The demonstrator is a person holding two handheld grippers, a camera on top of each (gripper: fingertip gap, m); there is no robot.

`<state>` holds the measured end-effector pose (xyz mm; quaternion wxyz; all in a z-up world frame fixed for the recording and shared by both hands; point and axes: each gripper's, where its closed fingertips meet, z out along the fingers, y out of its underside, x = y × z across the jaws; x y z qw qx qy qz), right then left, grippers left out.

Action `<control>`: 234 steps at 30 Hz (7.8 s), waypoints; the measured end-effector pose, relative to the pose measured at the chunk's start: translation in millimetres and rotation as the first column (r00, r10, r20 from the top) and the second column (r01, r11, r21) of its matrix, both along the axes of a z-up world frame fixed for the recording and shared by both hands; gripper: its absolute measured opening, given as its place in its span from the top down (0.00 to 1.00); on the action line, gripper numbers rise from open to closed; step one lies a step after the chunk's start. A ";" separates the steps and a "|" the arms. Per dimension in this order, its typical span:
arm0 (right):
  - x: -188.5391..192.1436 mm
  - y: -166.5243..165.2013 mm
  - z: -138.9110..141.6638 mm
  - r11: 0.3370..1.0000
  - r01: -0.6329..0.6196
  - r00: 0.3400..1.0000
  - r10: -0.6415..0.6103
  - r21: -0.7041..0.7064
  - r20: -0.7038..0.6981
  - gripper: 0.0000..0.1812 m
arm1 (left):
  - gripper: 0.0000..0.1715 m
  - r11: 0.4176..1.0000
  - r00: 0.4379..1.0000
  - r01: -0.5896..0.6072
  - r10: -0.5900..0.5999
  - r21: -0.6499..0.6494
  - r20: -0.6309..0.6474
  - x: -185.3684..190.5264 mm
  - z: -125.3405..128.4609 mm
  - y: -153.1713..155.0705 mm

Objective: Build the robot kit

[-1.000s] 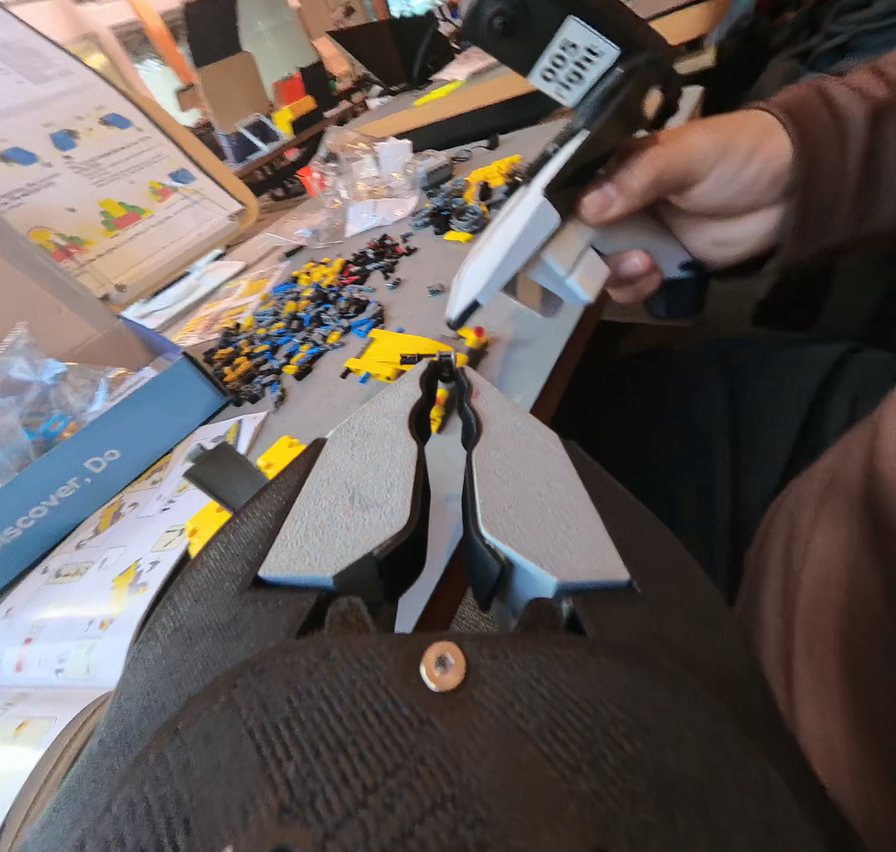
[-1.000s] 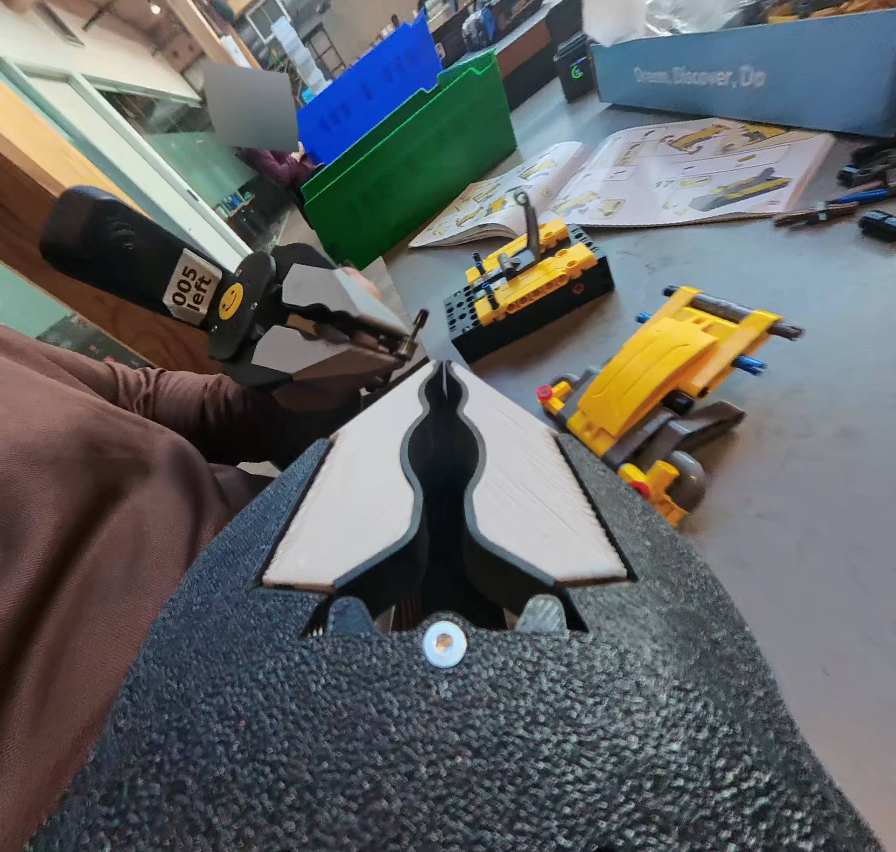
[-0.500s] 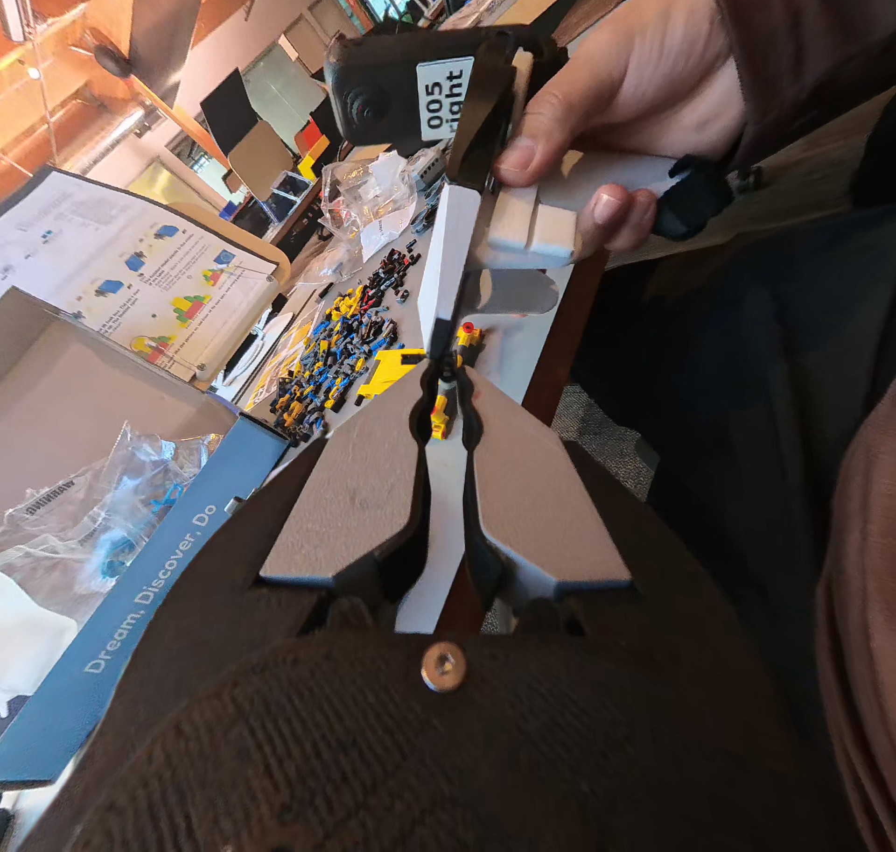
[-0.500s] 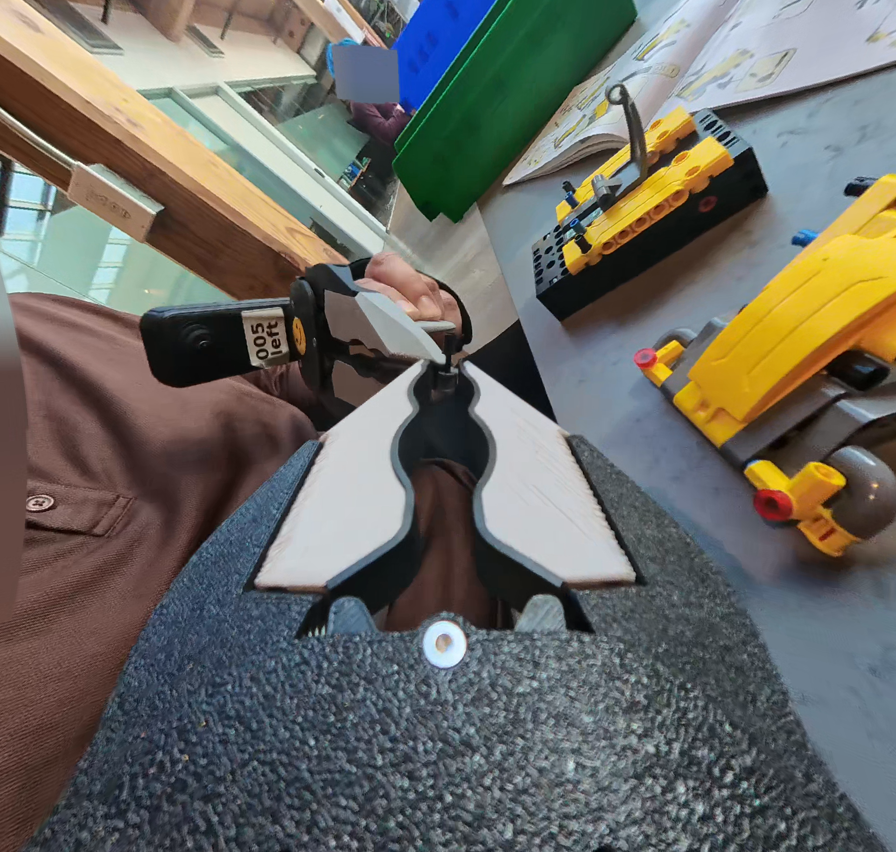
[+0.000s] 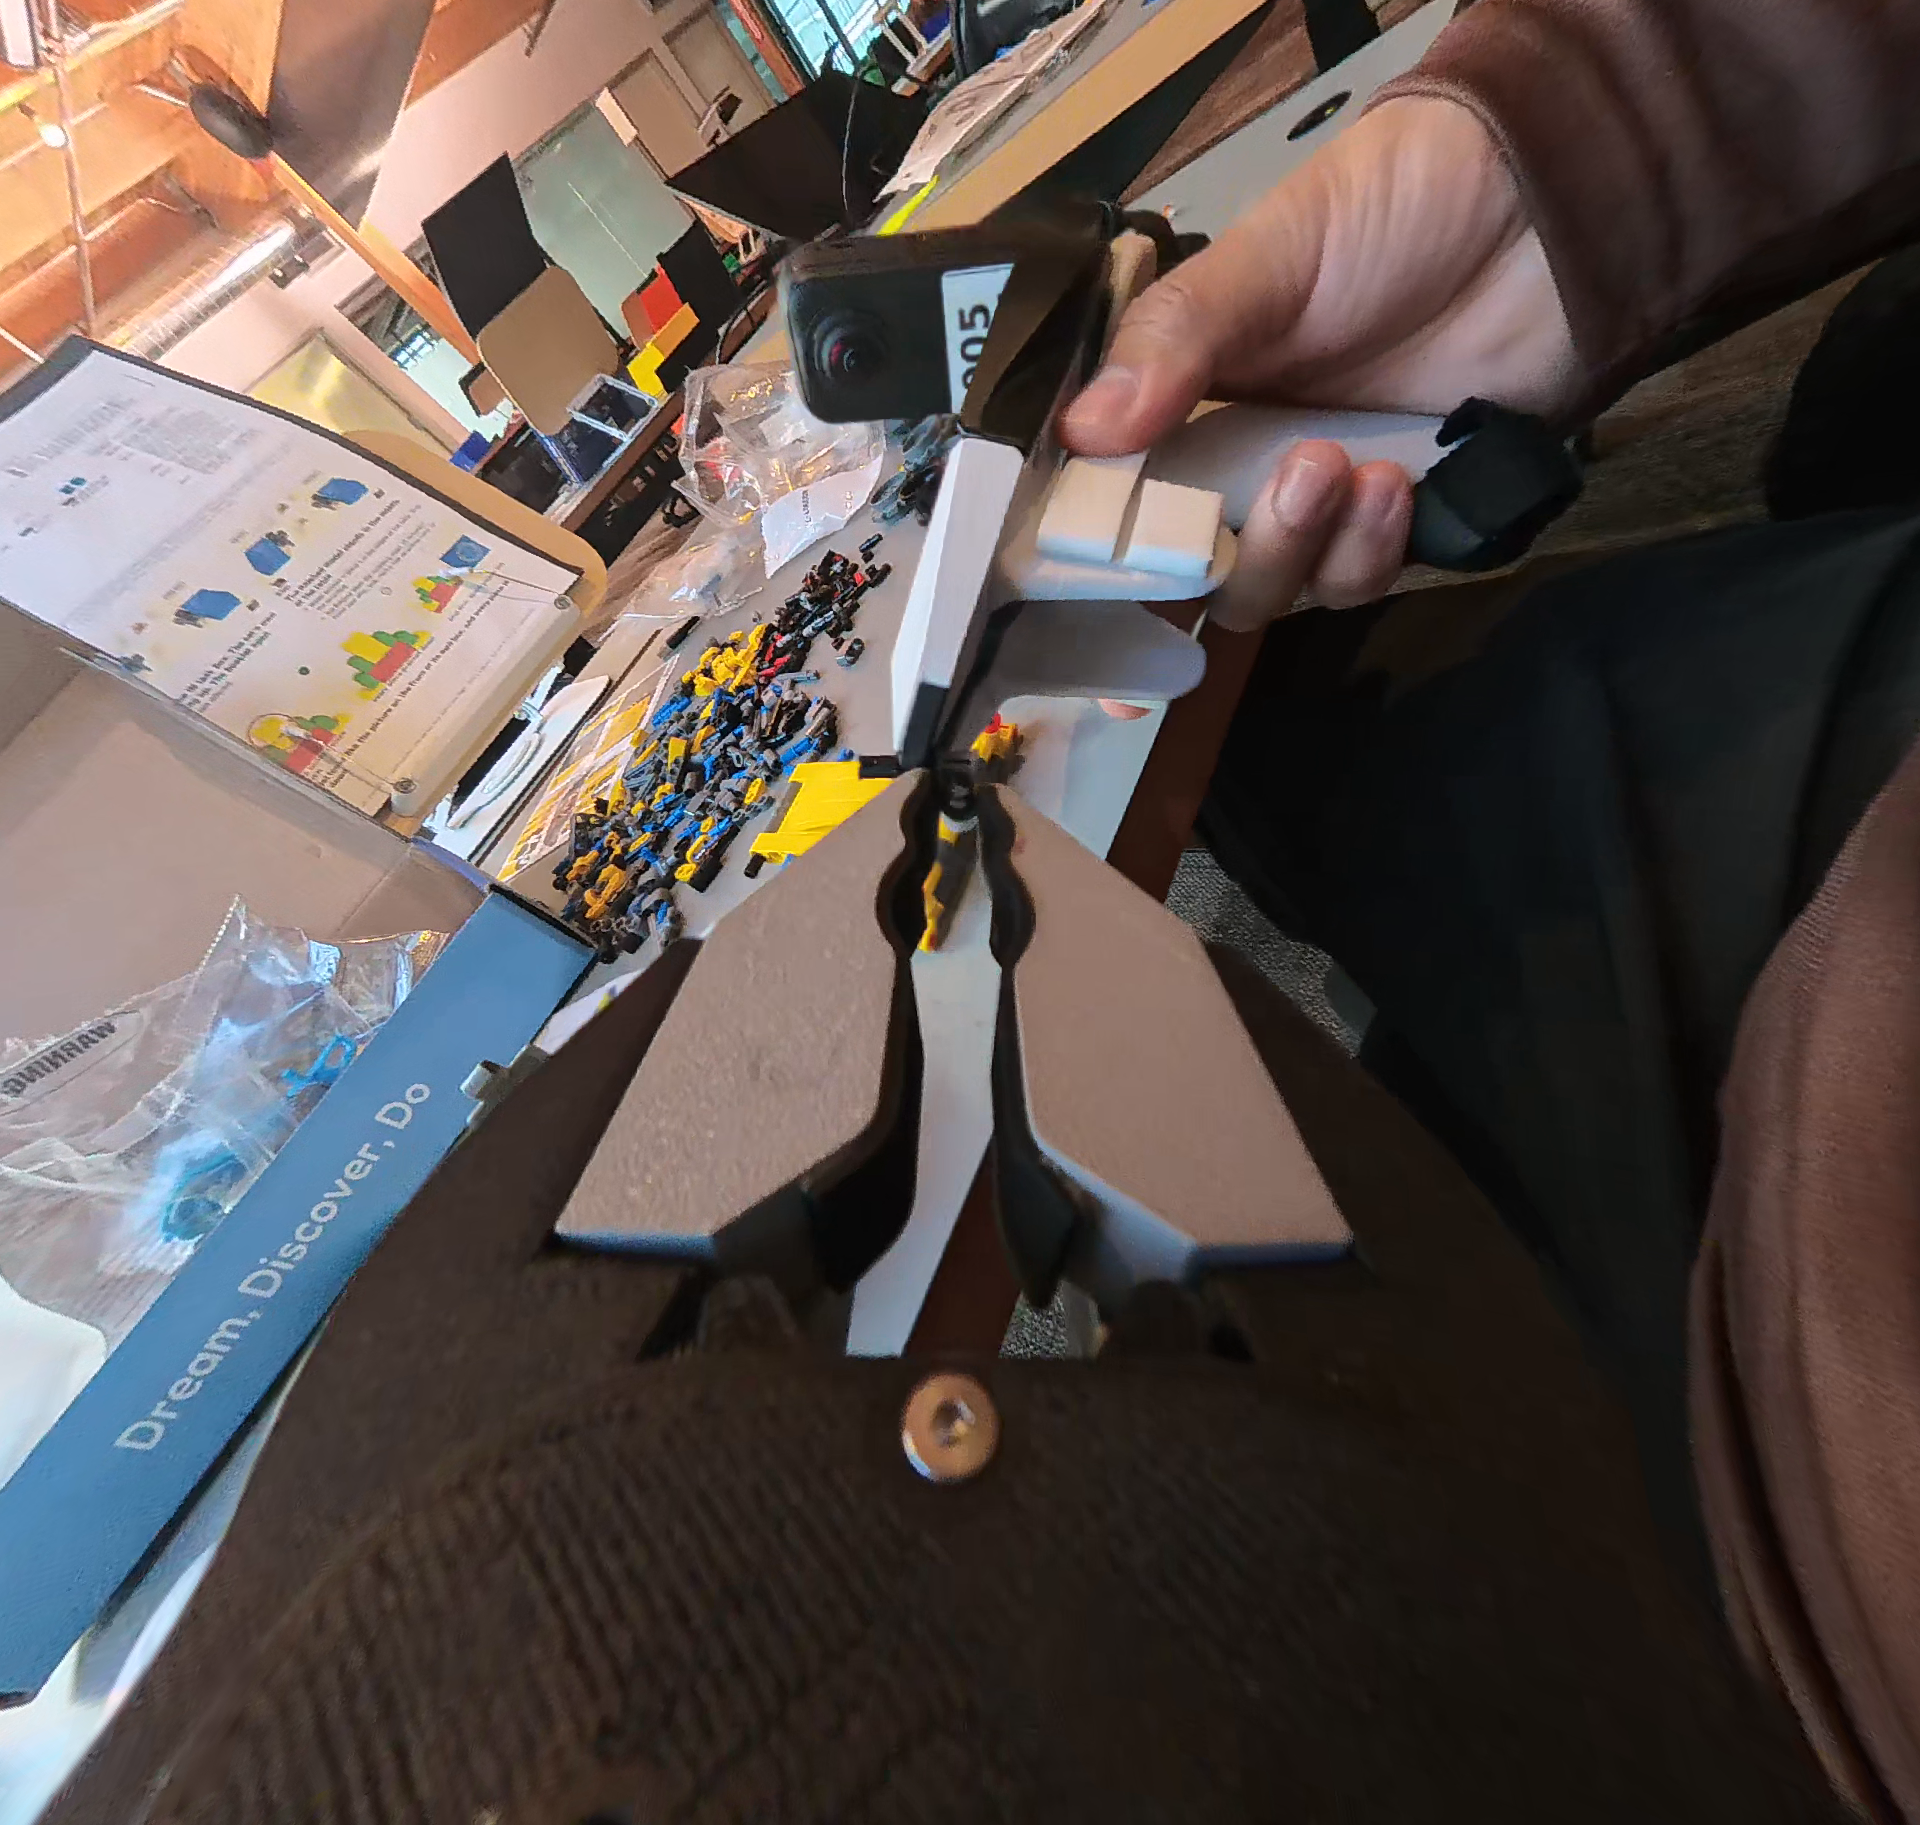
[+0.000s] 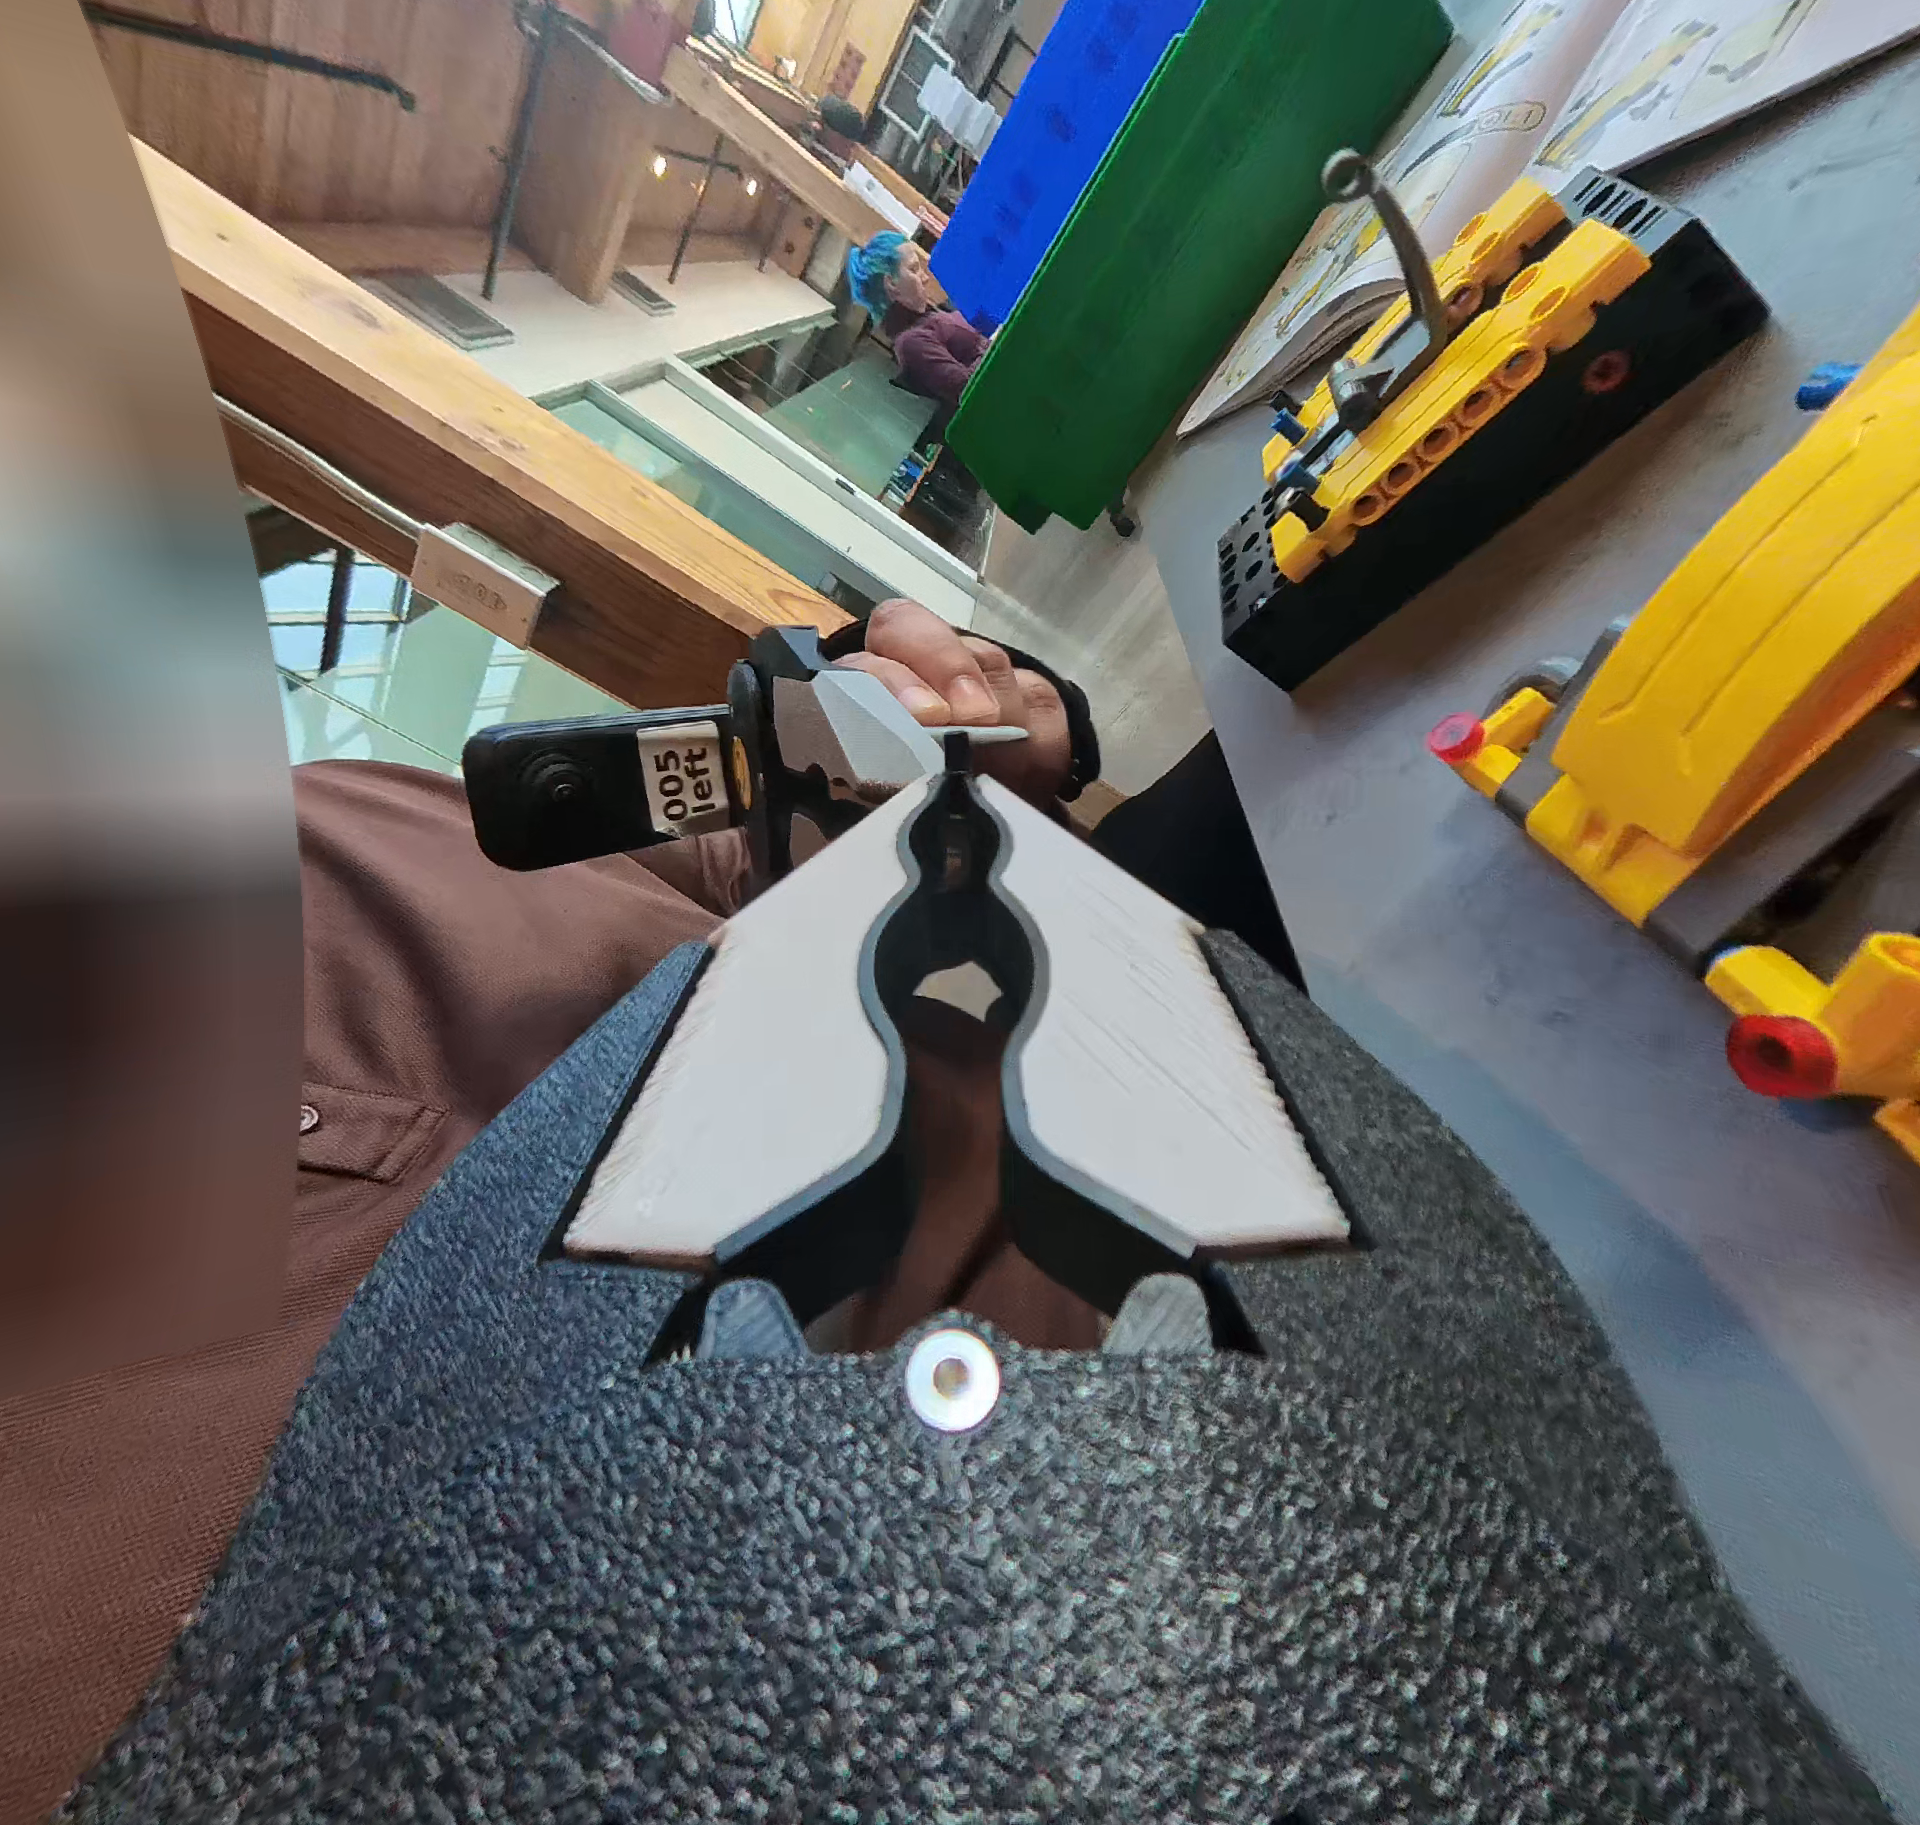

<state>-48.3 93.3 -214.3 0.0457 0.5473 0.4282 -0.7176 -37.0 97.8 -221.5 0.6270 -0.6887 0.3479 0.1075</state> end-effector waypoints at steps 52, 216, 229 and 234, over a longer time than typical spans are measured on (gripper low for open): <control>67.8 -63.4 11.3 0.850 0.526 0.845 -0.520 0.017 -0.125 1.00 | 0.94 0.991 0.898 -0.032 0.085 -0.131 0.432 71.4 10.2 -62.1; 85.1 -83.0 -57.2 0.492 -0.104 0.971 0.239 0.865 -0.019 1.00 | 0.97 0.764 0.847 0.409 -0.115 -0.499 0.519 81.2 -48.2 -82.8; 87.7 -83.2 -88.5 0.330 -0.149 0.968 0.242 0.932 0.069 1.00 | 0.97 0.786 0.935 0.257 -0.056 -0.562 0.349 80.6 -75.5 -83.6; 89.4 -87.4 -91.4 0.294 -0.145 0.965 0.251 0.945 0.070 1.00 | 0.97 0.780 0.934 0.255 -0.046 -0.572 0.355 81.8 -78.3 -88.3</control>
